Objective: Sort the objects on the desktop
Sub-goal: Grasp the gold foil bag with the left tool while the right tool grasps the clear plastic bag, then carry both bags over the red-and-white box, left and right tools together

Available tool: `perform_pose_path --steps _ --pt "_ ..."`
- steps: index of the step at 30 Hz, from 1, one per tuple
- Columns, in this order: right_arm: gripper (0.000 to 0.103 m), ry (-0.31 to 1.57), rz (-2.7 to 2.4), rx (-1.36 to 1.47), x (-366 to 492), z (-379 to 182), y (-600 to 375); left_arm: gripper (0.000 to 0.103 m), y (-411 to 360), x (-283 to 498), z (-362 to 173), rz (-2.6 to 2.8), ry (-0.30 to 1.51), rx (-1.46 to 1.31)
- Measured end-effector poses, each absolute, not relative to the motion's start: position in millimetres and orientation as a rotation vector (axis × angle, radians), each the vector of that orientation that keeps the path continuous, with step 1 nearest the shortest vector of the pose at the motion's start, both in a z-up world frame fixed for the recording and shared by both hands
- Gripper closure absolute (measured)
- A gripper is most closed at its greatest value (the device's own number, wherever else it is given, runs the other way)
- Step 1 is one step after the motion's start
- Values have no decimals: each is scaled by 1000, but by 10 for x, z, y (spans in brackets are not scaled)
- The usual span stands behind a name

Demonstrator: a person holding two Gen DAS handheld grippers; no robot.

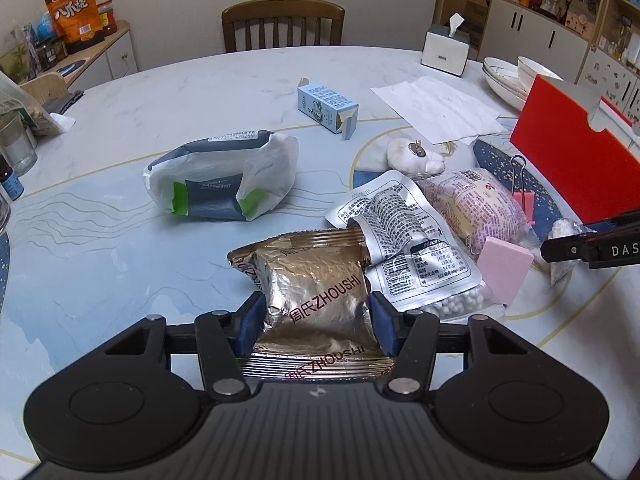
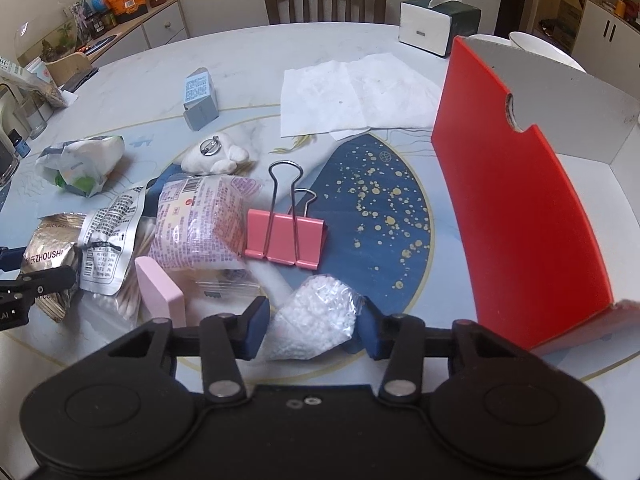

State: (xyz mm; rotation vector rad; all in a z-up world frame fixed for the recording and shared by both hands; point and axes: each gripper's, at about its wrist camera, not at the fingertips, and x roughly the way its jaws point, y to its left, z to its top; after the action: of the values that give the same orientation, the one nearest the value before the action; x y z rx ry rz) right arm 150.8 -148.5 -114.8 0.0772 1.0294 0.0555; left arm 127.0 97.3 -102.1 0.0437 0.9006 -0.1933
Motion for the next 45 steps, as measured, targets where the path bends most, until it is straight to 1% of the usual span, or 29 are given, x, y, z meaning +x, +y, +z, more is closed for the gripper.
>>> perform_pose_path --steps 8,16,29,35,45 --pt "60 1029 55 90 1367 -1058 -1467 54 1087 1187 -950 -202 894 -10" --pt "63 1023 78 111 1170 -929 -1427 56 1193 1043 -916 -211 889 -48" --pt "64 983 141 124 935 -594 -1511 56 1195 797 -663 -207 855 -86" --pt "64 939 169 136 903 -360 -1763 56 1016 739 -451 -196 820 -92" --pt "64 861 197 118 876 -25 -2324 56 343 763 -119 -262 767 -55"
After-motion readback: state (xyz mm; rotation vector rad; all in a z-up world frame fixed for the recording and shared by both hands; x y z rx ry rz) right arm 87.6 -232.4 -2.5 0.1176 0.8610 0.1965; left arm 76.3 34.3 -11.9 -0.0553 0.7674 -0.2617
